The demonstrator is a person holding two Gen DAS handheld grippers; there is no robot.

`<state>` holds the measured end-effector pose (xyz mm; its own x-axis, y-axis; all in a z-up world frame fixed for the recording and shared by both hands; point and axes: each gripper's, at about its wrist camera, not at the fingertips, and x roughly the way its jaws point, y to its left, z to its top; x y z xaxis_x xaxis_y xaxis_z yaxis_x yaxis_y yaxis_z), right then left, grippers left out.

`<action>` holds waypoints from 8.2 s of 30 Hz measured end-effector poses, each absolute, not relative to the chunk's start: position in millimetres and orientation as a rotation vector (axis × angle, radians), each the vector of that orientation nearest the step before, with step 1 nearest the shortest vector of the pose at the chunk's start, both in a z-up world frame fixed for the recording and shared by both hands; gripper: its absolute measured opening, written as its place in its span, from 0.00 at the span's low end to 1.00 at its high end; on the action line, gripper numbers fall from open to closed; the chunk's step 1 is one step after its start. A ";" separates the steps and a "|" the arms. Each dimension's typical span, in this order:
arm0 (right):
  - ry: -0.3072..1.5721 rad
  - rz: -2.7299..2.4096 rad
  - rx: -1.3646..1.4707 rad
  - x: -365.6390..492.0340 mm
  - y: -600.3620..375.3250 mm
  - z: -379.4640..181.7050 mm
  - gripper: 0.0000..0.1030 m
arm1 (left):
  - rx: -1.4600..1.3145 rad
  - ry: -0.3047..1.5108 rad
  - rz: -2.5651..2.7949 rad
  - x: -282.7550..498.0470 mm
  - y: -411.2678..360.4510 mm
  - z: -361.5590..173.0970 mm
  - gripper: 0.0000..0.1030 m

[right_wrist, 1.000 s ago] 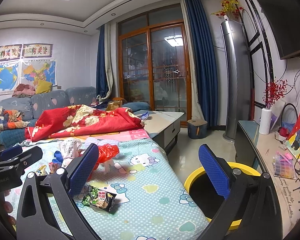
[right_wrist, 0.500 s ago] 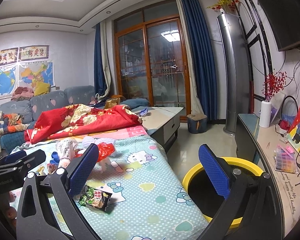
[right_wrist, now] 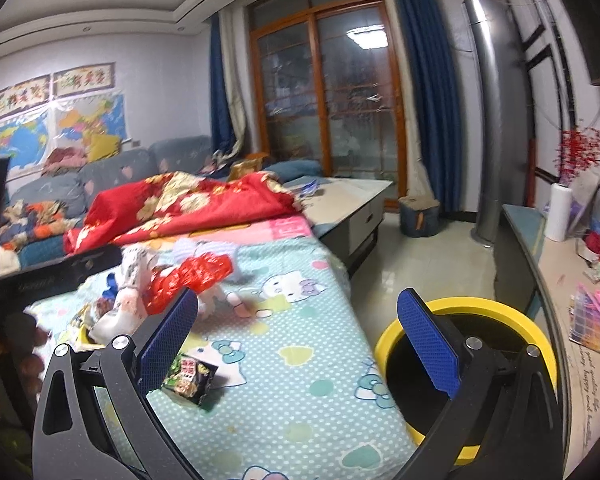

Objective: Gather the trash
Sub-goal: 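Grasp the green snack packet with the right tool while the left tool grasps the white plastic bag, then carry both items over the yellow bin and open both tools to drop them, then move both open tools back over the remaining trash on the bed, then grasp the red plastic bag with the right tool while the left tool grasps a clear candy wrapper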

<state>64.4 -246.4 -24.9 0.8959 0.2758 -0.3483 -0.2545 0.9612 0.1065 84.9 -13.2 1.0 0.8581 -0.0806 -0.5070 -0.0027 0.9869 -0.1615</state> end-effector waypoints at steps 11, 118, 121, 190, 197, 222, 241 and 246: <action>0.568 0.584 -0.083 96.5 -187.7 -46.8 0.90 | -0.215 0.659 0.011 126.2 17.3 -2.1 0.90; 0.650 -0.069 0.402 125.2 -458.7 -83.7 0.14 | -0.071 0.743 -0.568 151.2 -235.2 -45.9 0.32; 0.661 -0.073 0.424 124.8 -466.4 -89.7 0.14 | -0.074 0.747 -0.582 155.1 -246.0 -51.9 0.32; 0.563 0.342 0.137 113.6 -258.3 -20.6 0.67 | -0.214 0.473 -0.046 78.9 -9.7 -1.1 0.89; 0.562 0.412 0.097 115.7 -221.9 -13.6 0.67 | -0.221 0.493 0.007 73.8 16.2 -3.5 0.89; 0.721 0.494 0.085 193.6 -134.5 -41.6 0.75 | -0.235 0.659 -0.019 77.4 64.5 -49.1 0.79; 0.750 0.596 0.103 196.2 -114.3 -49.8 0.13 | -0.278 0.759 -0.084 92.3 55.6 -71.8 0.15; 0.717 0.630 0.093 180.0 -114.3 -40.7 0.08 | -0.283 0.754 -0.093 90.9 56.8 -68.0 0.08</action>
<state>180.0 -114.3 -40.7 0.5783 0.5684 -0.5852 -0.5064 0.8125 0.2888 90.9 56.8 -68.0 0.7269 -0.1842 -0.6615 -0.0177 0.9580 -0.2862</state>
